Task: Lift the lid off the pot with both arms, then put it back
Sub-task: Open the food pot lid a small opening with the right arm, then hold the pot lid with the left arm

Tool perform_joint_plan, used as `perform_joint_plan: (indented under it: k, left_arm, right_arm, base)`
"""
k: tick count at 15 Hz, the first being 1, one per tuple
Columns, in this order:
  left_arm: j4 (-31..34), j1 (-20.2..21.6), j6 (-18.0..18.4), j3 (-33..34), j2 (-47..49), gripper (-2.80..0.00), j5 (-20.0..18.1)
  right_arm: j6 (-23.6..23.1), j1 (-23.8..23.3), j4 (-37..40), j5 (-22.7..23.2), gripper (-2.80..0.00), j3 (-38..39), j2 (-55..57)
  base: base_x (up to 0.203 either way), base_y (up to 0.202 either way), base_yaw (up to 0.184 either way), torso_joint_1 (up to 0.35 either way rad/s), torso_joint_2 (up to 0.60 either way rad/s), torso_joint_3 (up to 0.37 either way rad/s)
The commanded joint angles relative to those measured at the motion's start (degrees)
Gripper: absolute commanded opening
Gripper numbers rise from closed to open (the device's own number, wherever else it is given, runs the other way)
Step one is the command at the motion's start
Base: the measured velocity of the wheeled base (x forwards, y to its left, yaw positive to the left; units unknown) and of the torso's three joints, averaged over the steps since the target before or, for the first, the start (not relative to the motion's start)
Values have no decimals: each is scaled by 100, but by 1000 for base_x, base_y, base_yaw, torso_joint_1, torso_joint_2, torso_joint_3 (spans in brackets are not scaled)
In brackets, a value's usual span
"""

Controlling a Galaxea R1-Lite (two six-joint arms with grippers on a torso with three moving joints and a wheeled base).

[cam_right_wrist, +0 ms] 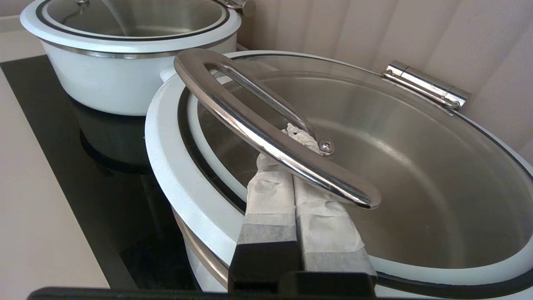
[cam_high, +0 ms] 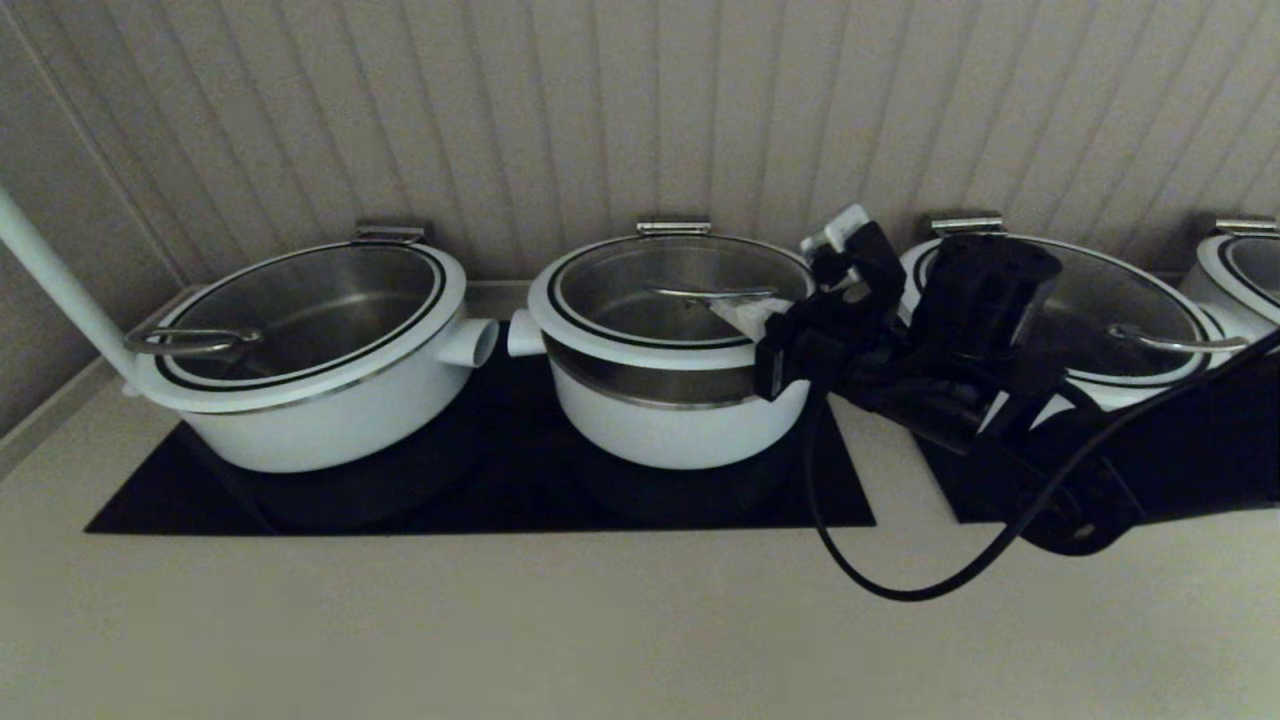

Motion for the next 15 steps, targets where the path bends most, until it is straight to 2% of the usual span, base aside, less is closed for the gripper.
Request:
perform_joint_plan:
  k: [1,4,6,9,15]
  left_arm:
    - [4,1,90,-17,0,-280,-48]
    - [74,1,339,-114,-2,-280,-197]
    - [82,1,329,-250,26,-280,-257]
    - [215,1,304,-686,368,-280,-702]
    - [165,-62,293,-1496,1626,-280,-733]
  right_arm:
    - [-10,3,-29,11,-280,-2,-20]
    - [-10,3,-29,11,-280,-2,-20]
    - [-10,3,-35,11,-280,-11,-28]
    - [-10,3,-29,11,-280,-13,-20]
    - [-10,3,119,7,-280,-244,-28]
  base:
    - [0,0,0,0,0,0]
    - [0,0,0,0,0,0]
    - [0,0,0,0,0,0]
    - [0,0,0,0,0,0]
    - [0,0,0,0,0,0]
